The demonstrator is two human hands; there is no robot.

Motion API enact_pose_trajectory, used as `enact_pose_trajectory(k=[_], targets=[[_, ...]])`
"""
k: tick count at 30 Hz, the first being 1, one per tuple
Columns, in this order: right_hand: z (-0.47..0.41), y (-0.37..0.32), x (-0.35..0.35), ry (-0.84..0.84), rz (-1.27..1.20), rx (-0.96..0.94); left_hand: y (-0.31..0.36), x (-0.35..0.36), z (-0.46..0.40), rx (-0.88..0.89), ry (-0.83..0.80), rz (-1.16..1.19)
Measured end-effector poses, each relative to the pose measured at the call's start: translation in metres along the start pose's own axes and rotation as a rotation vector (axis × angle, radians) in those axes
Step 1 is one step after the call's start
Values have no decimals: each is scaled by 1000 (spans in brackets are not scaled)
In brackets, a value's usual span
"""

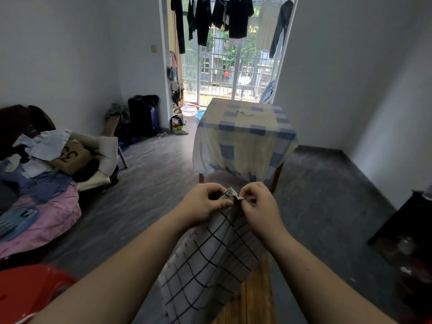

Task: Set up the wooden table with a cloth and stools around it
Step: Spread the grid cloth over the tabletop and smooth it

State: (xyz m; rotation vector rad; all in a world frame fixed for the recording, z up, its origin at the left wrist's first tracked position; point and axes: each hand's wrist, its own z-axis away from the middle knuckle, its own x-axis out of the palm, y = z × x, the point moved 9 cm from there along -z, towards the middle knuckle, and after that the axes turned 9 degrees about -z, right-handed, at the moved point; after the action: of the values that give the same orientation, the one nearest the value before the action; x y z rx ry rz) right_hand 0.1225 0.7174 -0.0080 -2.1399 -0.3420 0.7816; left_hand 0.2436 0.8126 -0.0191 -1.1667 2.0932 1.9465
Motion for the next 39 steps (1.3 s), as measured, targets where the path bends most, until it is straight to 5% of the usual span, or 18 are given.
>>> enact_pose_trajectory(k=[3, 11, 16, 26, 34, 39], targets=[[0, 8, -18, 100, -23, 63, -10, -1, 3, -67, -24, 66], [9, 43, -28, -3, -213, 273, -37, -25, 0, -267, 141, 136], [15, 63, -49, -43, -40, 336, -37, -48, -9, -253, 280, 171], [38, 79, -19, -271, -15, 446, -11, -33, -20, -177, 297, 156], [34, 58, -4, -277, -308, 414, -25, -17, -16, -234, 294, 205], [40, 44, 15, -320, -498, 514, -28, 11, -10, -256, 141, 209]])
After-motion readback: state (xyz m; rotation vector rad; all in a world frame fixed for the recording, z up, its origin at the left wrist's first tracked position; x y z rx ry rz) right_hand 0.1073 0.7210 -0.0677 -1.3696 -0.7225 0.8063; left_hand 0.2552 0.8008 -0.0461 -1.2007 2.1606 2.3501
